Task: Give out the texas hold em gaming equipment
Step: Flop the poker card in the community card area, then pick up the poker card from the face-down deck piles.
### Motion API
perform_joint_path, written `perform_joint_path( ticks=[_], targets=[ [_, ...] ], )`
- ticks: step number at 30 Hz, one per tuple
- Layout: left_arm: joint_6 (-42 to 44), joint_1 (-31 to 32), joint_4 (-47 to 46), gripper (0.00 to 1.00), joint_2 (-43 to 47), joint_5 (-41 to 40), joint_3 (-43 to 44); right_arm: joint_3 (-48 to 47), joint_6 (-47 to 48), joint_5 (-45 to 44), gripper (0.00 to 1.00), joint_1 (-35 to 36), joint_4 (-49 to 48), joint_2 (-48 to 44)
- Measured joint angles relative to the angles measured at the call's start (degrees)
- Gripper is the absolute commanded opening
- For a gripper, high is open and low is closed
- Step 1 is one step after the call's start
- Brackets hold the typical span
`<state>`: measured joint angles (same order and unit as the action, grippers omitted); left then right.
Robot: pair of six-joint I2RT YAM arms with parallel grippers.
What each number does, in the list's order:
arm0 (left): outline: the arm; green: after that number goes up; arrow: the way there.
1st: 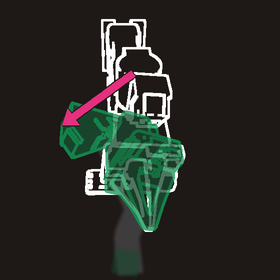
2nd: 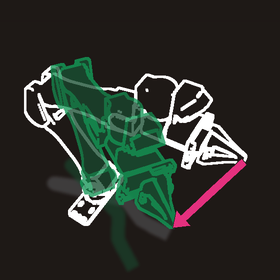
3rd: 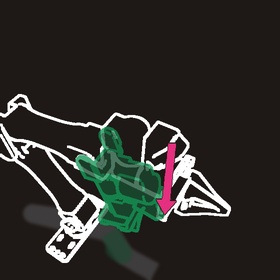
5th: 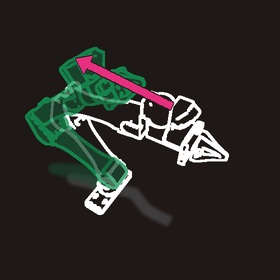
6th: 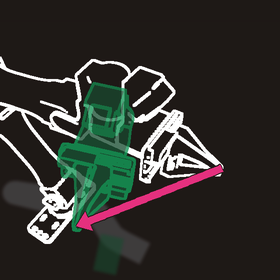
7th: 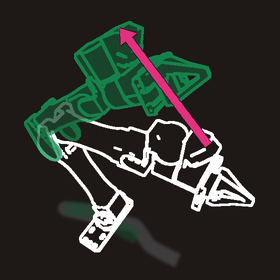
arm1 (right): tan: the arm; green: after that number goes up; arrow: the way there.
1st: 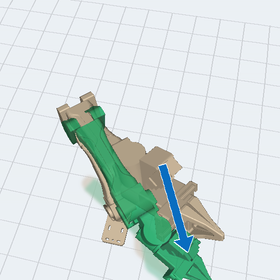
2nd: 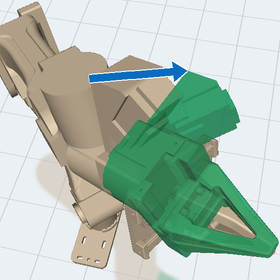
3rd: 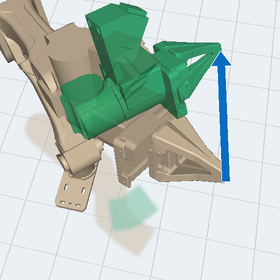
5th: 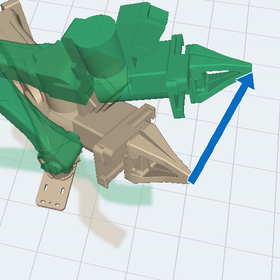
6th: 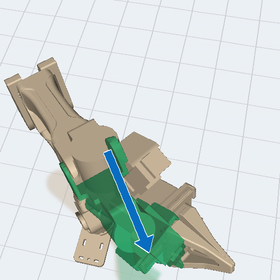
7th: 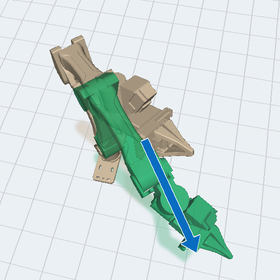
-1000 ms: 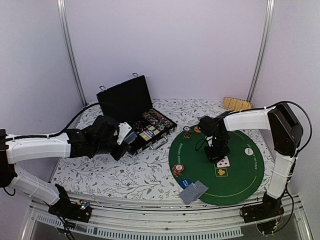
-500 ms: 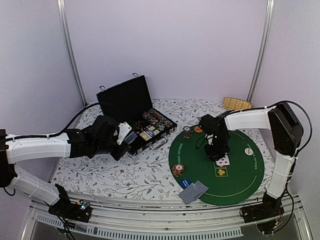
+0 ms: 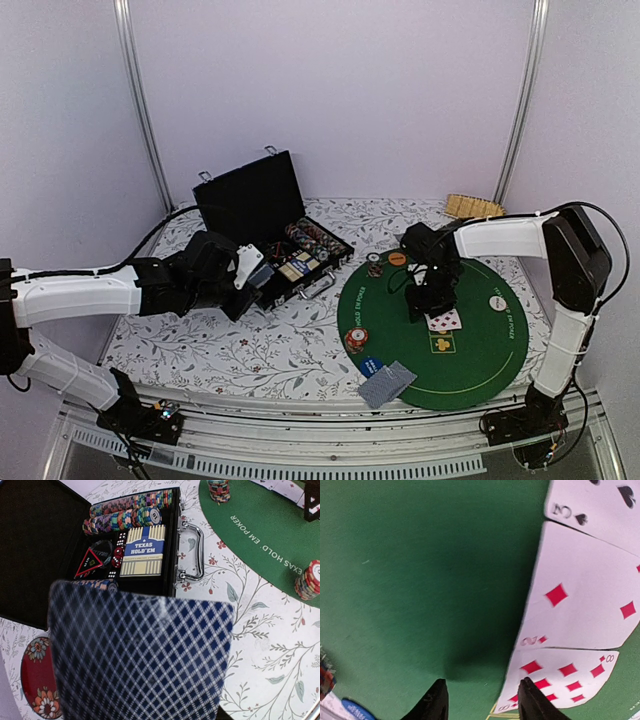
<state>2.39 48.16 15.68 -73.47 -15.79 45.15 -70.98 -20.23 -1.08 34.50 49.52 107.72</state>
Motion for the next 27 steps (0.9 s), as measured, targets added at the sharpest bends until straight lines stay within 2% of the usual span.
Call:
perform_joint_path(
  ticks=[3,5,11,18,23,27],
  targets=[
    [0.00,0.00,0.00,0.38,0.00,0.02,0.00,-0.04,0.59,2.27,0.76,0.11,-0.09,-2.49],
    [0.00,0.00,0.00,0.38,0.00,0.02,0.02,-0.63,0.76,3.39,0.99,0.11,-0.09,-4.74],
    [0.04,0.11,0.02,0.37,0.00,0.07,0.00,-2.58,3.45,10.38,0.99,0.11,-6.60,-12.81],
    [0.37,0.13,0.02,0.37,0.00,0.28,0.00,-0.50,3.69,22.62,0.99,0.11,-25.18,-19.02],
    [0.63,0.35,0.02,0.37,0.00,0.87,0.00,0.02,1.70,32.57,0.99,1.68,-40.39,-16.37],
    [0.83,0.57,0.02,0.37,0.11,1.49,0.02,-4.44,1.16,37.90,0.99,5.27,-45.83,-8.39]
  ],
)
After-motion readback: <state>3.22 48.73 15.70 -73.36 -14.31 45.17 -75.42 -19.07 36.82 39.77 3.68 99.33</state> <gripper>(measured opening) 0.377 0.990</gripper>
